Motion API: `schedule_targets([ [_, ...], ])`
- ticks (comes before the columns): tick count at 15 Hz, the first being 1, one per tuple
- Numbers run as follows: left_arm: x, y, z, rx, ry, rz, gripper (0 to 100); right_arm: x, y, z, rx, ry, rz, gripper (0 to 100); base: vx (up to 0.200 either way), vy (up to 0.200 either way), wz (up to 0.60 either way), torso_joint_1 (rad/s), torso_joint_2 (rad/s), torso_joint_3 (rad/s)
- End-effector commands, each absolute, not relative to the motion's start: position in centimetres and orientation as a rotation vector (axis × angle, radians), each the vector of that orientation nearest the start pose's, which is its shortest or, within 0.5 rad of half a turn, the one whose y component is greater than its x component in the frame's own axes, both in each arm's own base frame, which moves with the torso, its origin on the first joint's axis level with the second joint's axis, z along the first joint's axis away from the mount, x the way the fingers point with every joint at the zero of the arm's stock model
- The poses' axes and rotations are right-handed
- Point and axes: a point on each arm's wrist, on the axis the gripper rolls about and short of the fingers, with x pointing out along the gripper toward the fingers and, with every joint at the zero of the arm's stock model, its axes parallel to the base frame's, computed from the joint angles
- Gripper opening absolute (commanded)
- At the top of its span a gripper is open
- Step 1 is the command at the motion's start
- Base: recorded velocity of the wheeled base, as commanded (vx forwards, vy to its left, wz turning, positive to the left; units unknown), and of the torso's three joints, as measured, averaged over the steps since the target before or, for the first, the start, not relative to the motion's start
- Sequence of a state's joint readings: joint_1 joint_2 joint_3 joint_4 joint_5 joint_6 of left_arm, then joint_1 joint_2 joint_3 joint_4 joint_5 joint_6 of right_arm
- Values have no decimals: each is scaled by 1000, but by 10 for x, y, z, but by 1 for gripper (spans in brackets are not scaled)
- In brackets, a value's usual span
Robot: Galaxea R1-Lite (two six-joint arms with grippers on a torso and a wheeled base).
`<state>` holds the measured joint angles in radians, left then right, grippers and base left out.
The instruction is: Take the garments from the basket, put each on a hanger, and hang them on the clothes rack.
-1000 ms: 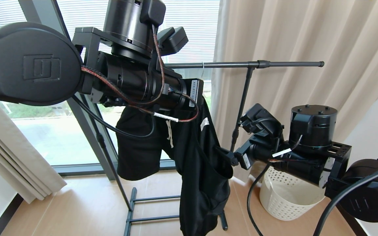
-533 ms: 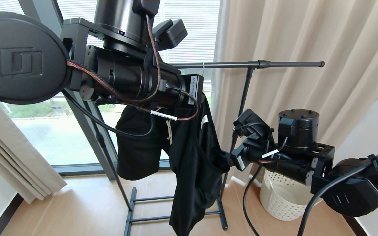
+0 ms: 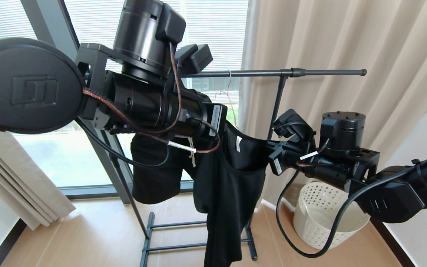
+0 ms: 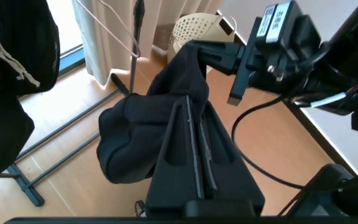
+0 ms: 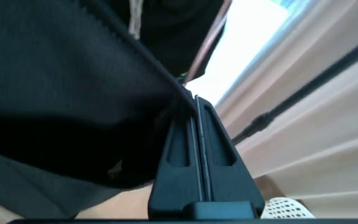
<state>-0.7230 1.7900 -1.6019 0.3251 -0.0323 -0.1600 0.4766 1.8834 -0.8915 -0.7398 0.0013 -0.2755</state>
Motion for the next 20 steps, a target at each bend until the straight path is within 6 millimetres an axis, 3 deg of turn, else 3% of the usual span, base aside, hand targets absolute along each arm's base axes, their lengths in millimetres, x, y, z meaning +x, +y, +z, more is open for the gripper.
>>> schedule_targets([
  [1, 255, -221, 255, 82, 640, -670, 0, 307, 151, 175, -314, 124, 479, 0, 0, 0, 0, 0, 0, 0],
  [4, 257, -219, 229, 97, 729, -642, 0, 297, 146, 192, -304, 78, 472, 0, 0, 0, 0, 0, 0, 0],
  [8, 264, -225, 211, 98, 700, -648, 0, 289, 142, 204, -297, 46, 458, 0, 0, 0, 0, 0, 0, 0],
  [9, 263, -225, 210, 104, 693, -653, 100, 287, 141, 206, -296, 39, 454, 0, 0, 0, 0, 0, 0, 0],
  [18, 268, -220, 204, 92, 671, -638, 100, 295, 129, 205, -301, 48, 402, 0, 0, 0, 0, 0, 0, 0],
  [20, 271, -222, 200, 110, 673, -614, 100, 298, 116, 207, -328, 44, 364, 0, 0, 0, 0, 0, 0, 0],
])
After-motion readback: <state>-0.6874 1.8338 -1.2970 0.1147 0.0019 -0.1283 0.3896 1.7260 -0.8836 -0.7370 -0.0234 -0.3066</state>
